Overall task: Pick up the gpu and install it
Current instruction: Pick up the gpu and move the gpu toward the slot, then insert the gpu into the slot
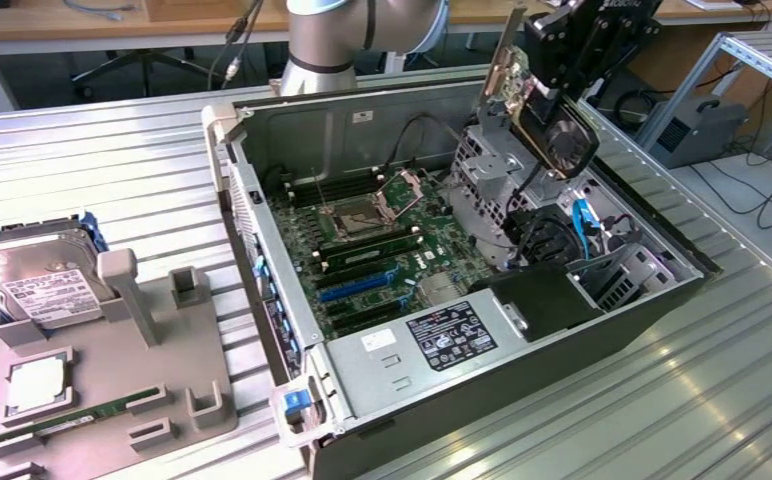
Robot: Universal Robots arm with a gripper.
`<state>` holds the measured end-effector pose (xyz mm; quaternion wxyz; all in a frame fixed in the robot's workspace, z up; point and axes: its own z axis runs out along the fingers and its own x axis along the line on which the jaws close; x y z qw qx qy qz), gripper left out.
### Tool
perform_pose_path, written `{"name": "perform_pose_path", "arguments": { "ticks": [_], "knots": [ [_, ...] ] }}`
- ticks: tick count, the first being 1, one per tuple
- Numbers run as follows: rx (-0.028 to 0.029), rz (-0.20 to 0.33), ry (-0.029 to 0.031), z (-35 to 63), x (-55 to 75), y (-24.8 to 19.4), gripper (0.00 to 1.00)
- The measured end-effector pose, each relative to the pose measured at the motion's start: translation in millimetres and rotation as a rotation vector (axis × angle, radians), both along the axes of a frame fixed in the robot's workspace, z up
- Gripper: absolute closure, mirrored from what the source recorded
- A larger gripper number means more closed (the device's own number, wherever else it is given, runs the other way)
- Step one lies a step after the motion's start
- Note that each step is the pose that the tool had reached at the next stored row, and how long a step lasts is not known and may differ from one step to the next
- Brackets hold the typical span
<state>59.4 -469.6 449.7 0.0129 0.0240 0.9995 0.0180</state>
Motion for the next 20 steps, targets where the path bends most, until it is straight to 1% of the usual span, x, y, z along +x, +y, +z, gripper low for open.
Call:
{"name": "perform_pose_path", "arguments": {
  "ticks": [15, 18, 20],
  "knots": [
    [0.0000, 0.006, 0.0000, 0.0, 0.0, 0.0, 0.73],
    [0.0000, 0.039, 0.0000, 0.0, 0.0, 0.1, 0.73],
    [-0.0001, 0.135, 0.0000, 0.0, 0.0, 0.1, 0.73]
  ]
}}
